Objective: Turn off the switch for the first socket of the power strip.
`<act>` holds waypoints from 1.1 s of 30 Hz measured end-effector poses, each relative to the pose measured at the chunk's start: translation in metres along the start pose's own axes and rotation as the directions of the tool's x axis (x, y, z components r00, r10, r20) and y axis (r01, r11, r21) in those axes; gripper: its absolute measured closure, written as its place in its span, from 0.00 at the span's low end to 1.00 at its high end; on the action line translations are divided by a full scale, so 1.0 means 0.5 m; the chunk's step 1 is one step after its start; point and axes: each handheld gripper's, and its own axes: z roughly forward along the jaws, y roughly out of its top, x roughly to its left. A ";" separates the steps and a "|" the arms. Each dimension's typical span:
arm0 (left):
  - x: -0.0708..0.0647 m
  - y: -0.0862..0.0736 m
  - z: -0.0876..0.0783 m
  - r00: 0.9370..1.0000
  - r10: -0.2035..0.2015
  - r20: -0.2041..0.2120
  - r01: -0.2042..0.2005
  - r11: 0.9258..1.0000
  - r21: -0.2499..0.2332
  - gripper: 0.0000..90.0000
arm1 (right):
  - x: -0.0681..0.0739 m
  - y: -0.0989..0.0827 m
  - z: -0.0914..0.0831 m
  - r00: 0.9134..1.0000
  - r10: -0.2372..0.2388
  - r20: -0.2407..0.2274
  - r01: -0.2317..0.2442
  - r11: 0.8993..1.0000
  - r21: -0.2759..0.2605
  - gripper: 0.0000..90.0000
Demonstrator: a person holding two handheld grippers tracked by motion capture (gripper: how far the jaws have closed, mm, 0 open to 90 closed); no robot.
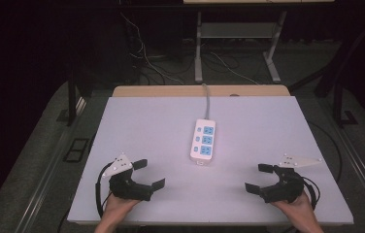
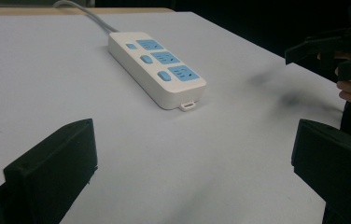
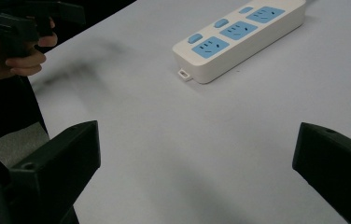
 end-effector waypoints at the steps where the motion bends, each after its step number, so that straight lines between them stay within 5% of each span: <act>1: 0.000 0.000 0.000 1.000 0.000 -0.001 0.000 1.000 -0.001 0.00 | 0.000 0.000 0.000 1.000 0.000 -0.001 0.000 1.000 0.002 0.01; 21: -0.003 0.001 -0.005 1.000 -0.004 -0.001 0.004 1.000 0.011 0.00 | -0.002 0.000 -0.003 1.000 0.008 -0.015 -0.008 1.000 0.001 0.01; 33: -0.018 0.003 0.004 1.000 0.016 0.027 -0.018 0.997 0.079 0.00 | -0.003 -0.001 -0.005 1.000 0.007 -0.010 -0.006 1.000 0.008 0.01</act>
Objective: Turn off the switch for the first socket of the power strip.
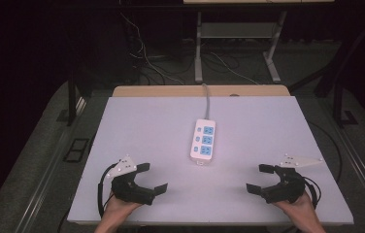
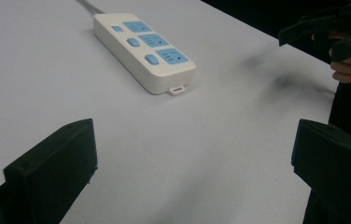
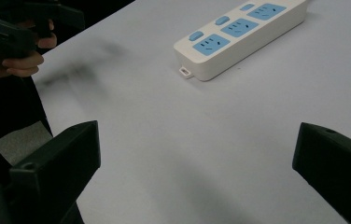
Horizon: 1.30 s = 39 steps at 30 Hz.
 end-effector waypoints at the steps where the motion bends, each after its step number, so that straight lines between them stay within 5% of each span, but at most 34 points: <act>1: -0.001 0.001 0.001 1.000 0.000 0.004 0.000 1.000 0.007 0.00 | 0.000 0.000 0.000 1.000 0.000 0.000 0.000 1.000 0.000 0.01; 9: -0.001 0.020 0.006 1.000 0.028 0.006 -0.028 0.998 0.051 0.00 | -0.001 0.000 0.000 1.000 0.000 0.002 0.000 1.000 0.004 0.01; 39: 0.016 0.110 0.031 0.998 0.056 -0.011 -0.055 0.995 0.084 0.00 | -0.006 0.000 -0.002 1.000 0.009 0.008 -0.009 1.000 0.000 0.01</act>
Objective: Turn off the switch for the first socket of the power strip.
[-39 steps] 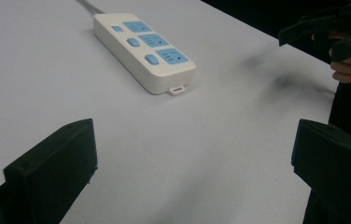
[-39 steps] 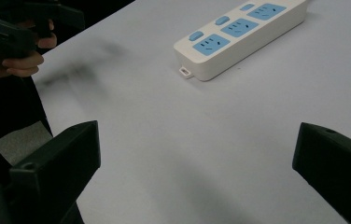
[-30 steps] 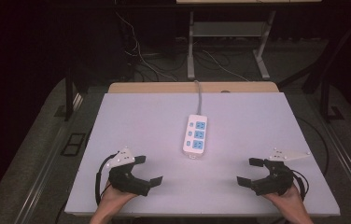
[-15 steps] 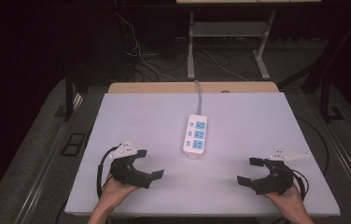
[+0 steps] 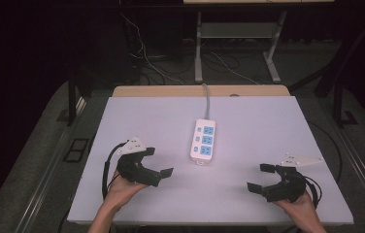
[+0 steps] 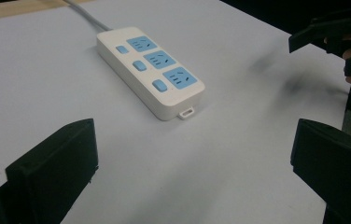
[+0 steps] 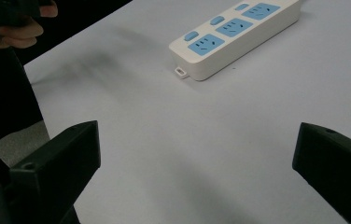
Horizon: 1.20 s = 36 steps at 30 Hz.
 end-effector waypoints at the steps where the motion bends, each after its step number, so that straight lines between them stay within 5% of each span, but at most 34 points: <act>1: 0.001 0.003 0.000 1.000 0.001 0.000 -0.001 1.000 0.001 0.00 | 0.000 0.000 0.000 1.000 -0.003 0.000 0.003 1.000 0.001 0.01; 36: 0.037 0.082 0.040 0.999 0.035 0.019 -0.037 0.997 0.075 0.00 | -0.001 0.000 0.004 1.000 -0.006 -0.004 0.007 1.000 0.017 0.01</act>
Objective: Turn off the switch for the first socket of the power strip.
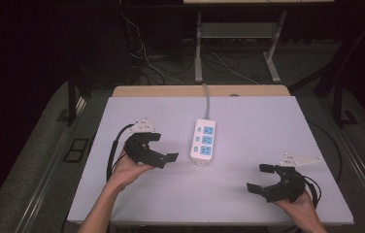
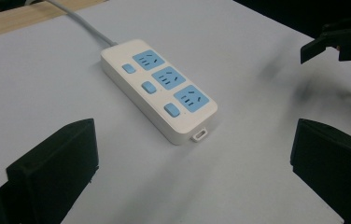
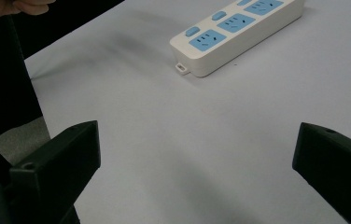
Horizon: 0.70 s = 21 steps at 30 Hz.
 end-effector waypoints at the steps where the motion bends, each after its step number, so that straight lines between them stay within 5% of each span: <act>1: 0.001 0.002 0.002 1.000 0.003 0.000 -0.003 1.000 0.002 0.00 | 0.000 0.000 0.000 1.000 -0.002 0.001 0.002 1.000 0.000 0.01; 21: 0.011 0.057 0.042 0.997 0.068 0.031 -0.070 0.995 0.070 0.00 | -0.001 -0.002 0.001 1.000 -0.003 0.002 0.003 1.000 0.007 0.01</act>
